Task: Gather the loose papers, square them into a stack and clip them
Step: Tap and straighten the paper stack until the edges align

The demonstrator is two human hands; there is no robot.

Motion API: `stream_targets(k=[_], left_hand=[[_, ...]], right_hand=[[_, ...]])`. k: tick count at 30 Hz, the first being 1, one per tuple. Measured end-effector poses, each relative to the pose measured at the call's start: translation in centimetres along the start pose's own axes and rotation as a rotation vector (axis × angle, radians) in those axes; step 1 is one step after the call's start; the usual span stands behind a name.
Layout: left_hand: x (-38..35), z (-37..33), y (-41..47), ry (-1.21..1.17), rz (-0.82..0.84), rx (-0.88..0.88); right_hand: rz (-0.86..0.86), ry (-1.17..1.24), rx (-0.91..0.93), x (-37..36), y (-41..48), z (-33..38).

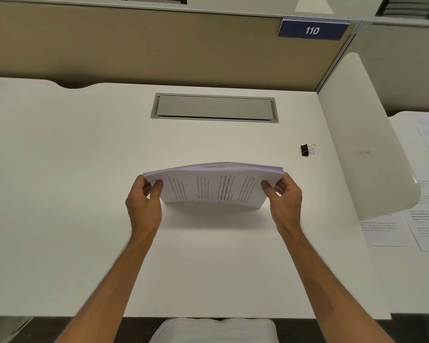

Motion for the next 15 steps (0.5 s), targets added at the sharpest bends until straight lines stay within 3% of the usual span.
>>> stream_targets(k=[4, 9, 15], left_hand=[[0.8, 0.4, 0.4, 0.068, -0.099, 0.029], [1.4, 0.3, 1.0, 0.032, -0.159, 0.043], [1.1, 0.9, 1.0, 0.085, -0.08, 0.022]], right_hand=[[-0.027, -0.068, 0.04, 0.7, 0.2, 0.3], [-0.038, 0.013, 0.048, 0.7, 0.3, 0.8], [0.018, 0.018, -0.002, 0.4, 0.4, -0.7]])
Point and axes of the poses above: each hand's wrist, its own y-axis towards the middle knuckle, its own x-axis out of the back of the hand, z = x × y, the point moved 7 cm from there along y, towards the middle knuckle, and after that the axes turned 11 degrees about y, right-handed, at the moved point
